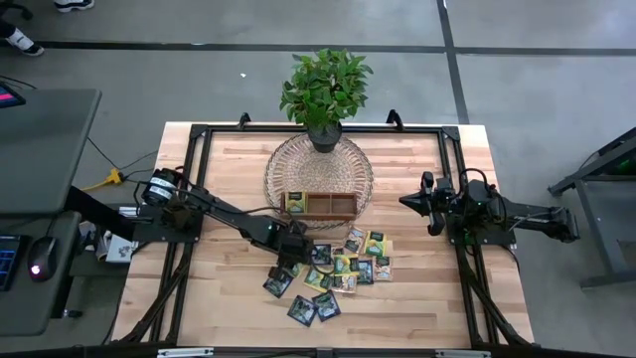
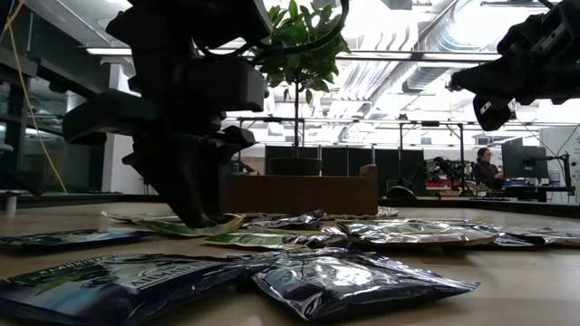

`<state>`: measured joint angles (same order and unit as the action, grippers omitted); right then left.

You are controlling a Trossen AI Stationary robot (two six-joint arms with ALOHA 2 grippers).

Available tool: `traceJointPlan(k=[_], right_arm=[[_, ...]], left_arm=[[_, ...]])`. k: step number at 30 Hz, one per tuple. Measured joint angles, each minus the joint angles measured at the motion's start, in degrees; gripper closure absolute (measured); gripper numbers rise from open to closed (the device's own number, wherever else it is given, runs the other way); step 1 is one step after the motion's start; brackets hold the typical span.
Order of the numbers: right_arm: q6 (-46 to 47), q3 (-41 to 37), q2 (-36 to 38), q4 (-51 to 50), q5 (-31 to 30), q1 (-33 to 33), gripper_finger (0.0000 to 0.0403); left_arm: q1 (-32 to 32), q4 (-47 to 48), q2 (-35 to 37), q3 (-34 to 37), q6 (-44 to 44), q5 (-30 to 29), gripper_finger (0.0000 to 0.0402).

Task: Pick & Place Tea
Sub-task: Put the green tea bag into the left section of the wooden organizer

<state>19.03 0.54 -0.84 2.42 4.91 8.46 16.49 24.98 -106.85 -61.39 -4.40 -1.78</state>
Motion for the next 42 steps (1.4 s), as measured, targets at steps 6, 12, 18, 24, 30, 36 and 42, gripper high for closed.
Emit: traceJointPlan(k=[6, 12, 18, 24, 30, 36, 42], right_arm=[[0.0, 0.0, 0.0, 0.0, 0.0, 0.0, 0.0402], [0.0, 0.0, 0.0, 0.0, 0.0, 0.0, 0.0402], [0.0, 0.0, 0.0, 0.0, 0.0, 0.0, 0.0402], [0.0, 0.0, 0.0, 0.0, 0.0, 0.0, 0.0402], [0.0, 0.0, 0.0, 0.0, 0.0, 0.0, 0.0402], [0.0, 0.0, 0.0, 0.0, 0.0, 0.0, 0.0402], [0.0, 0.0, -0.1, 0.1, 0.0, 0.0, 0.0402]], left_arm=[[0.0, 1.5, -0.1, 0.0, 2.4, -1.0, 0.0314], [0.1, 2.4, 0.0, 0.0, 7.5, -1.4, 0.0380], [0.1, 2.8, 0.0, 0.0, 9.7, -1.5, 0.0395], [0.1, 2.8, 0.0, 0.0, 9.7, -1.5, 0.0400], [0.1, 4.3, 0.0, -0.6, 10.5, -2.0, 0.0401], [0.0, 13.5, 1.5, -4.0, 10.9, -7.6, 0.0401], [0.5, 19.6, 3.2, -7.8, 11.1, -16.8, 0.0401]])
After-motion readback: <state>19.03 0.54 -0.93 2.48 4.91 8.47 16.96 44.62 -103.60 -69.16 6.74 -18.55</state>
